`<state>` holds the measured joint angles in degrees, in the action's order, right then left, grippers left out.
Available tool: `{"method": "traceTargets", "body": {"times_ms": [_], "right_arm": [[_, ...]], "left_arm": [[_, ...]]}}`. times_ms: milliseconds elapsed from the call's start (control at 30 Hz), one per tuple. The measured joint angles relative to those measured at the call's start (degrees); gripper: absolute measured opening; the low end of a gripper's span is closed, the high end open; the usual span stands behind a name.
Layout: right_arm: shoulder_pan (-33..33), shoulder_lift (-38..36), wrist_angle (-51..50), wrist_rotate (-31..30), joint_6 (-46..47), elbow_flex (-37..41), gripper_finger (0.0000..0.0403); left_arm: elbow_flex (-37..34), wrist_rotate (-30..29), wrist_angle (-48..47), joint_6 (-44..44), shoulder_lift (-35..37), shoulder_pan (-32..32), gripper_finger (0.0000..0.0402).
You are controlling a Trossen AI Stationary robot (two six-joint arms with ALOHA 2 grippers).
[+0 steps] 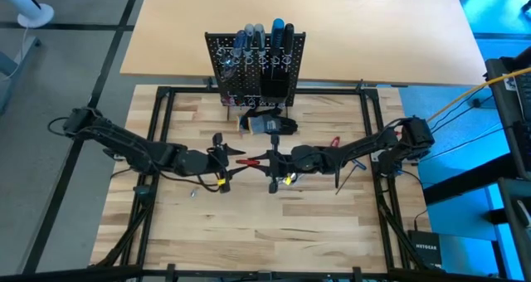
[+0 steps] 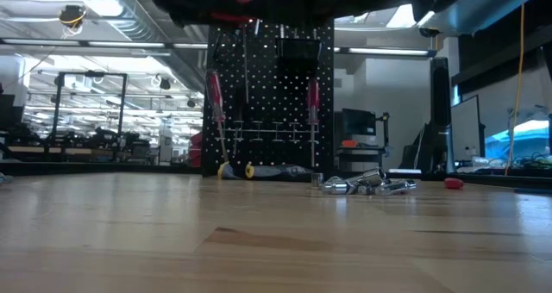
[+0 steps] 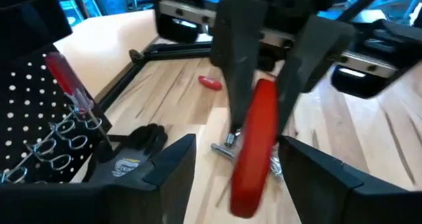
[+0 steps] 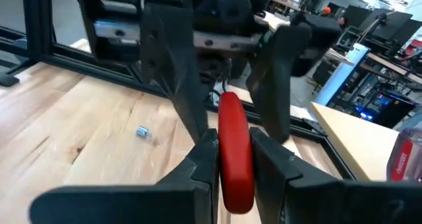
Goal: Hang tools onto peg board
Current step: Hang the bottom red allen wrench on the pegboard
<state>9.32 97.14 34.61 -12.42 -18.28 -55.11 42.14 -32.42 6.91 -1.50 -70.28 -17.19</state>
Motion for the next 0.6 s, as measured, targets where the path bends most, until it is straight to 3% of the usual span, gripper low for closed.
{"method": "traceTargets", "body": {"times_ms": [267,600], "right_arm": [[-0.02,-0.02,-0.22,1.5,-0.17,0.04,0.006],[0.02,-0.02,-0.59,1.99,0.9,0.04,0.0063]], "left_arm": [[0.43,0.81,-1.26,0.03,-0.07,-0.68,0.0159],[0.43,1.18,-1.76,3.72,0.28,-0.72,0.0042]]}}
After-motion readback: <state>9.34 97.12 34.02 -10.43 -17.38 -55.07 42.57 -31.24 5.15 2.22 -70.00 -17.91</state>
